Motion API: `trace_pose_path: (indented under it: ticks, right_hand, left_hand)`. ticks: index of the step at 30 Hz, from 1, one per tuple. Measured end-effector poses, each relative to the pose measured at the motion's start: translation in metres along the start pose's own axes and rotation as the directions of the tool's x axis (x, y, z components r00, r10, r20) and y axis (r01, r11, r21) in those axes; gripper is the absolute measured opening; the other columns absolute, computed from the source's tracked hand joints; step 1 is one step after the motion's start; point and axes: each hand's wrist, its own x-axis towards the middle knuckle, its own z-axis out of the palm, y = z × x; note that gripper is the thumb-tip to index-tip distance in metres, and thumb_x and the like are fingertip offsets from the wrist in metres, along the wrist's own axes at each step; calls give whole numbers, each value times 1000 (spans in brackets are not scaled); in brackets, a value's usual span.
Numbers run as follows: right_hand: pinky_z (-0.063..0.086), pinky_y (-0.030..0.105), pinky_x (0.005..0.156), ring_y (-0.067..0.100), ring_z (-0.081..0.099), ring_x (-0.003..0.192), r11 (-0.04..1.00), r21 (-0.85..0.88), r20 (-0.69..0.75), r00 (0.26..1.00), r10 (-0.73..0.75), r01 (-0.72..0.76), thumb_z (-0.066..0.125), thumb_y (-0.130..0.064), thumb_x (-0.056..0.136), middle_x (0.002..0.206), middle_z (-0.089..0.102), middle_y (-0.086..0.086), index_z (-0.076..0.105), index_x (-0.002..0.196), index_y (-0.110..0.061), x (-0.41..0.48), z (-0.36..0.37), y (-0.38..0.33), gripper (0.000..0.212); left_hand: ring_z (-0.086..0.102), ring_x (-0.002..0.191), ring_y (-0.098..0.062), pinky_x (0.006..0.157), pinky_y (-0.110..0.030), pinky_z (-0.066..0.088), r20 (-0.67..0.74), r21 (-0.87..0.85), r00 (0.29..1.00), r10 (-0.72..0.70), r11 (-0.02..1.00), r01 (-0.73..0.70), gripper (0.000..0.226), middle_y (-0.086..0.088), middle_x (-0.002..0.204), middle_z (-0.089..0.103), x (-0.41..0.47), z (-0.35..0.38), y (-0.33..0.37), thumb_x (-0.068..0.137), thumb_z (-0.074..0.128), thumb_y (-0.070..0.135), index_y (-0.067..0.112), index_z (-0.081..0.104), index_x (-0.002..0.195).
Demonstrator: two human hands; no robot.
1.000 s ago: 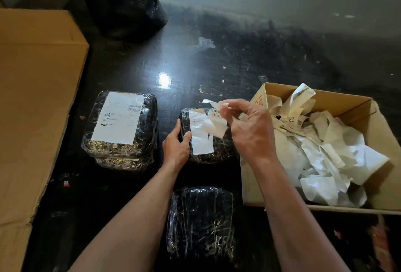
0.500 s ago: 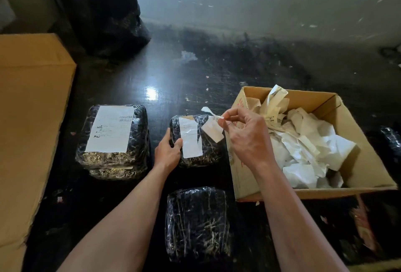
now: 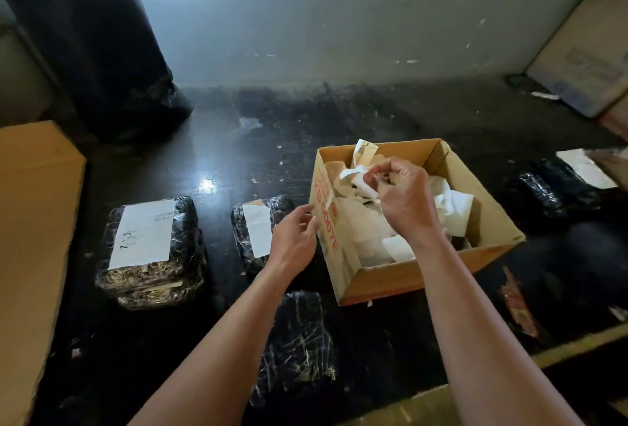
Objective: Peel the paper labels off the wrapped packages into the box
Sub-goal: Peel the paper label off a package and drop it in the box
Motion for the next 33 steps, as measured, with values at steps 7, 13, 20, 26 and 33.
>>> trace_pose_path:
  ticks: [7, 13, 20, 26, 33]
  right_hand:
    - [44, 3, 60, -2, 60, 81, 993, -112, 22, 1000, -23, 25, 71, -15, 94, 101, 68, -11, 74, 98, -18, 14, -52, 33, 6]
    - [42, 9, 67, 11, 64, 88, 984, -176, 121, 993, -12, 33, 69, -18, 96, 101, 71, -4, 74, 104, -15, 21, -60, 59, 10]
    - [56, 21, 76, 16, 68, 94, 982, -182, 341, 940, 15, 51, 71, -18, 94, 100, 72, -2, 74, 102, -17, 26, -46, 76, 8]
    - [55, 18, 75, 17, 71, 95, 981, -175, 322, 947, -25, 85, 70, -25, 96, 107, 74, -1, 72, 104, -17, 37, -40, 78, 11]
    - [54, 16, 73, 17, 72, 97, 976, -162, 342, 936, -82, 145, 68, -32, 96, 115, 75, 1, 72, 104, -19, 47, -35, 84, 16]
  left_hand:
    - [58, 123, -20, 106, -42, 48, -30, 24, 999, 38, 999, -37, 57, 0, 138, 60, -5, 49, 35, 102, 46, 49, 34, 35, 155]
    - [58, 115, -20, 102, -43, 49, -45, -30, 999, 9, 999, -11, 55, 5, 129, 53, -13, 74, 35, 109, 35, 36, 47, 14, 158]
    - [52, 129, -18, 112, -45, 43, -67, -35, 998, -19, 999, 16, 52, 2, 152, 47, -14, 78, 35, 108, 33, 42, 53, 16, 155]
    - [57, 117, -10, 103, -37, 48, -121, -50, 992, -44, 998, 38, 55, 5, 149, 53, -12, 80, 35, 106, 42, 37, 52, 22, 155]
    - [63, 108, -11, 84, -24, 52, -153, -71, 985, -78, 995, 67, 55, 5, 143, 58, -9, 80, 35, 105, 47, 33, 50, 28, 154]
